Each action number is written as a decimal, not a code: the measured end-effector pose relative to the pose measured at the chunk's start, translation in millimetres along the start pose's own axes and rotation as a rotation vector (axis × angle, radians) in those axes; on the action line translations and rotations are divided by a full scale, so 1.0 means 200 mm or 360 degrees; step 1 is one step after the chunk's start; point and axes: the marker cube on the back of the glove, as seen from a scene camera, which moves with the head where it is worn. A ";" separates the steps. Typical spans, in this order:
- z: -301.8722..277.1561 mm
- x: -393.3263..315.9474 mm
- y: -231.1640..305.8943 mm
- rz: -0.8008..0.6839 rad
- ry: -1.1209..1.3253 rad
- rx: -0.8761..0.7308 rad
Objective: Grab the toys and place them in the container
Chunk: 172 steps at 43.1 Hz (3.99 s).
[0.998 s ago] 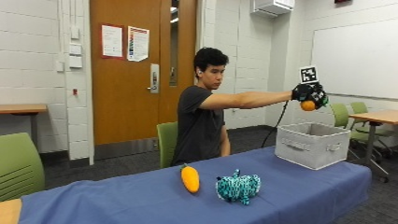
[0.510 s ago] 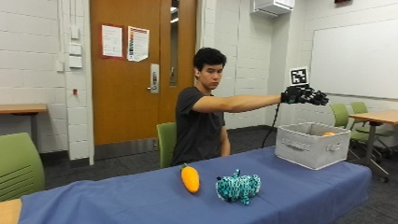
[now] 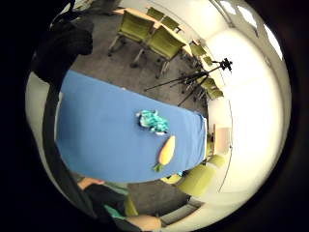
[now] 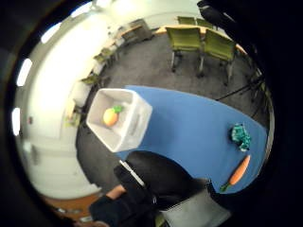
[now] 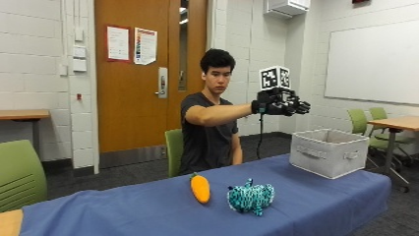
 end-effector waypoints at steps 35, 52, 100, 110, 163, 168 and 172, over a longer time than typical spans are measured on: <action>1.29 1.13 0.25 0.0431 -0.0004 -0.0527; 1.36 1.15 0.32 0.0482 -0.0073 -0.0458; -0.35 -0.58 -0.21 -0.0192 -0.0075 0.0106; -0.39 -1.26 -0.33 -0.0494 -0.0217 0.0114; -0.14 -0.56 0.14 -0.0466 -0.0137 0.0004; -0.11 -0.20 0.23 -0.0126 0.0032 0.0028; -0.10 -0.01 0.32 0.0007 0.0065 0.0015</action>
